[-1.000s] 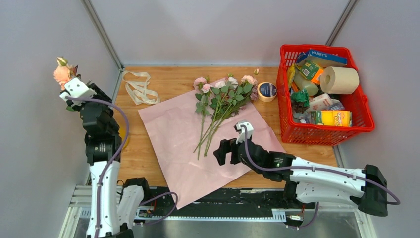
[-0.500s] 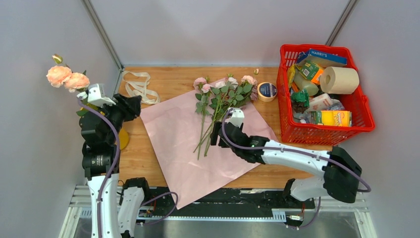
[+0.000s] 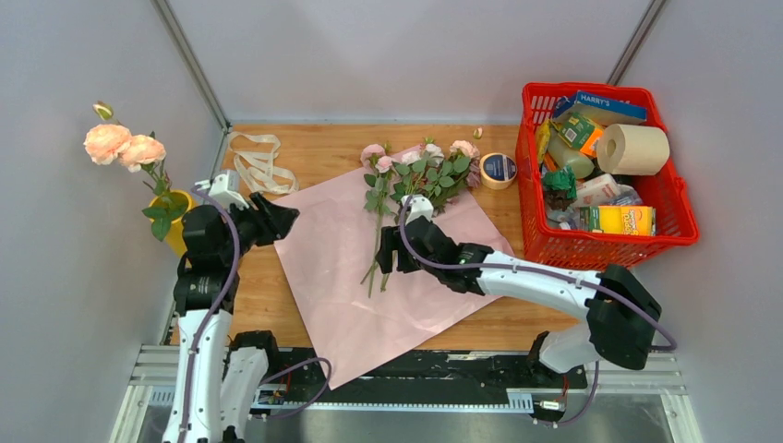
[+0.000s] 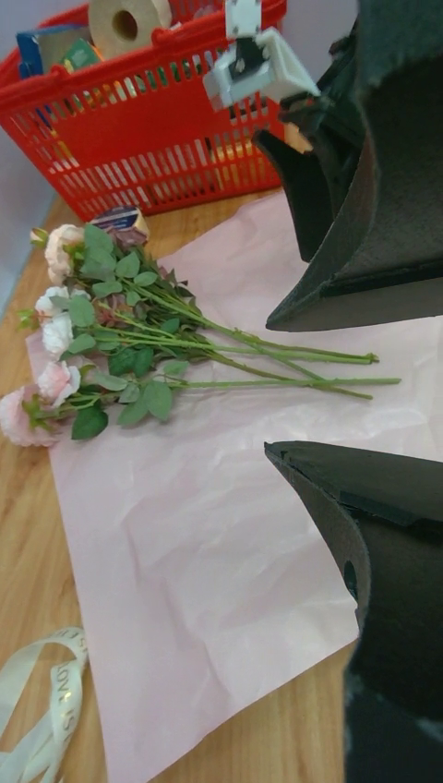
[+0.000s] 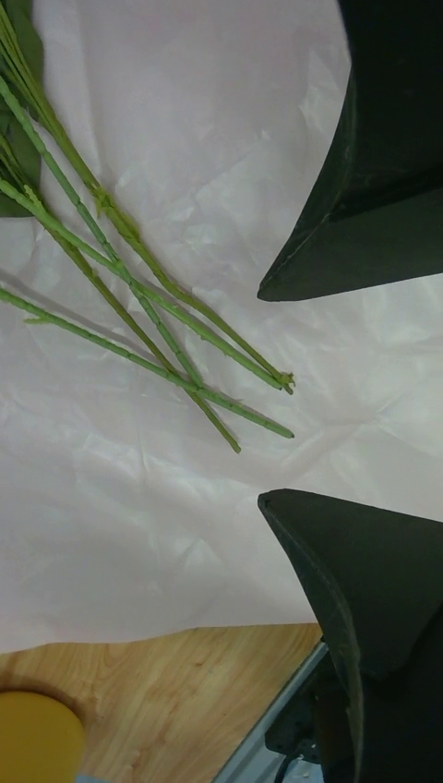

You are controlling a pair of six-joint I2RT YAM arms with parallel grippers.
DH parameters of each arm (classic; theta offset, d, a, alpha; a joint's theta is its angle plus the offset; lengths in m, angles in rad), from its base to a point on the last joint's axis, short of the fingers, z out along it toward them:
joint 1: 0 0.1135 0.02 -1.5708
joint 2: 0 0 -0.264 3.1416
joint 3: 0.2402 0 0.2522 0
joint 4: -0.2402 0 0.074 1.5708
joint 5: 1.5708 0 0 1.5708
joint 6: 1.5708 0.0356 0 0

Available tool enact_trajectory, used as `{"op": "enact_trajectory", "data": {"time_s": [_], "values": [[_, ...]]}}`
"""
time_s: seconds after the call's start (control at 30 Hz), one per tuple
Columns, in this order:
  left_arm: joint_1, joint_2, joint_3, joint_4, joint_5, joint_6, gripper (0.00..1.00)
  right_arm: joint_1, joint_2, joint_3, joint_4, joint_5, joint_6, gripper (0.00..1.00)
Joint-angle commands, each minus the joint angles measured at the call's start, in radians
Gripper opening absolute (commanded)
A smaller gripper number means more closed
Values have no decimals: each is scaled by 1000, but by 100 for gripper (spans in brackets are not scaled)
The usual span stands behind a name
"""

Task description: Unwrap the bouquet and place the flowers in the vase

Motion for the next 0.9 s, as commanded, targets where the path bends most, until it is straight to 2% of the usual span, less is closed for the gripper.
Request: {"op": "enact_trajectory", "data": {"time_s": [0.0, 0.2, 0.27, 0.53, 0.67, 0.87], "values": [[-139, 85, 9, 56, -96, 27, 55, 3, -128, -47, 38, -61, -77, 79], [-375, 281, 49, 124, -273, 38, 56, 3, -320, -168, 38, -94, -146, 80], [-420, 361, 56, 173, -284, 46, 56, 3, -392, -205, 38, -92, -166, 80], [-500, 699, 139, 343, -319, 101, 56, 3, -604, -314, 38, -69, -203, 81], [-509, 866, 207, 366, -270, 144, 56, 4, -653, -342, 38, -61, -214, 81], [-524, 1034, 274, 426, -207, 149, 54, 3, -676, -375, 38, -44, -225, 81]]}}
